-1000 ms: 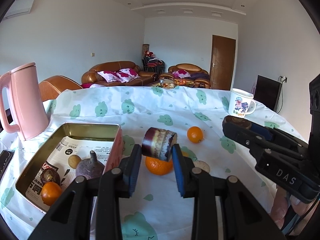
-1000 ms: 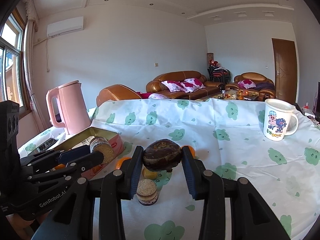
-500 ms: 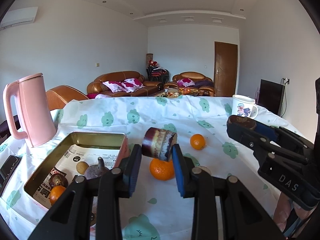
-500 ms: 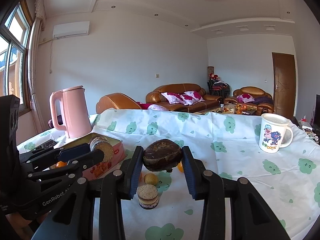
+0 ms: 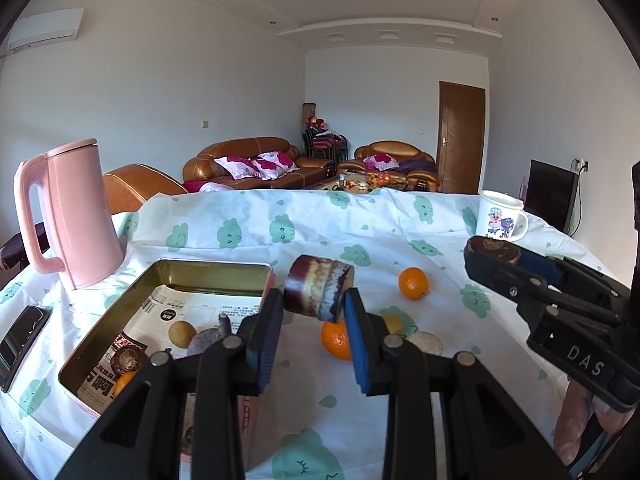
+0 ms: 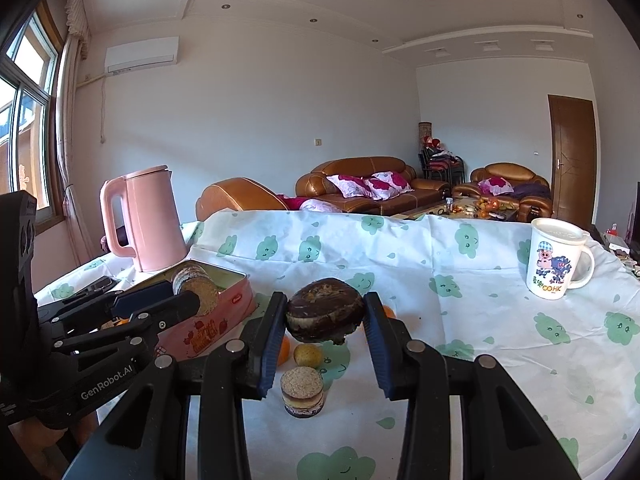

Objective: Organize fruits
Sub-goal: 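Lift the jar and dark fruit with both tools toward the tin, then lower the jar and dark fruit into the pink tin and open both tools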

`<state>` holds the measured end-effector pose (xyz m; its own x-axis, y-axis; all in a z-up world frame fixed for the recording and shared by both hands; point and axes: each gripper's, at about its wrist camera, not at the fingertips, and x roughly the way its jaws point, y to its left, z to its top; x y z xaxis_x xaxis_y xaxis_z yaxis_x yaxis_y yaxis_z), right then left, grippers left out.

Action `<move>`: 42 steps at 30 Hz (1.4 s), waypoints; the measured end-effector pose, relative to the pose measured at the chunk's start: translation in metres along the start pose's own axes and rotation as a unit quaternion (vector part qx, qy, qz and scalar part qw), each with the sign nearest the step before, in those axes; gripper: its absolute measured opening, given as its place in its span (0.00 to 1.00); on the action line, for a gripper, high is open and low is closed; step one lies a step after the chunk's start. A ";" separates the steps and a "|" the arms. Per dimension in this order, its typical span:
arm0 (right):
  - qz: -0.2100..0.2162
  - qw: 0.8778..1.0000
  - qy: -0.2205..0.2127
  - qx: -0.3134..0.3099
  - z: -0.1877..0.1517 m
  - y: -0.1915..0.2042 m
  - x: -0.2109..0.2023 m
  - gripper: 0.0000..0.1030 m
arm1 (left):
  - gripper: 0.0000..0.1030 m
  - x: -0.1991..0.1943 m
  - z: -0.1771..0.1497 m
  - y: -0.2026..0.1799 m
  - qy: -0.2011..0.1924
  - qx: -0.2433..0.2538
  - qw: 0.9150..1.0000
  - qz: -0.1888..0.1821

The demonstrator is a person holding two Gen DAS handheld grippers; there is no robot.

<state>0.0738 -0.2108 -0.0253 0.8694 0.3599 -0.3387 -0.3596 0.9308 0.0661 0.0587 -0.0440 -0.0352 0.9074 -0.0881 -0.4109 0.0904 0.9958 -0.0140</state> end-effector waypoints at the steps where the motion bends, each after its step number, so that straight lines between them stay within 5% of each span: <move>1: 0.002 1.000 -0.001 -0.003 0.003 0.003 0.001 0.40 | 0.32 0.000 0.001 0.003 0.001 -0.001 1.000 0.001; 19: 0.100 0.993 0.032 -0.052 0.038 0.092 0.047 0.40 | 0.32 0.016 0.009 0.092 0.054 -0.035 0.995 0.076; 42: 0.146 0.982 0.086 -0.085 0.009 0.160 0.086 0.40 | 0.32 0.032 -0.005 0.146 0.105 -0.051 0.988 0.099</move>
<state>0.0941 -0.0308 -0.0355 0.6564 0.5792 -0.4834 -0.6484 0.7607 0.0311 0.0991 0.0991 -0.0554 0.7972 0.1049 -0.5946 -0.1321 0.9912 -0.0021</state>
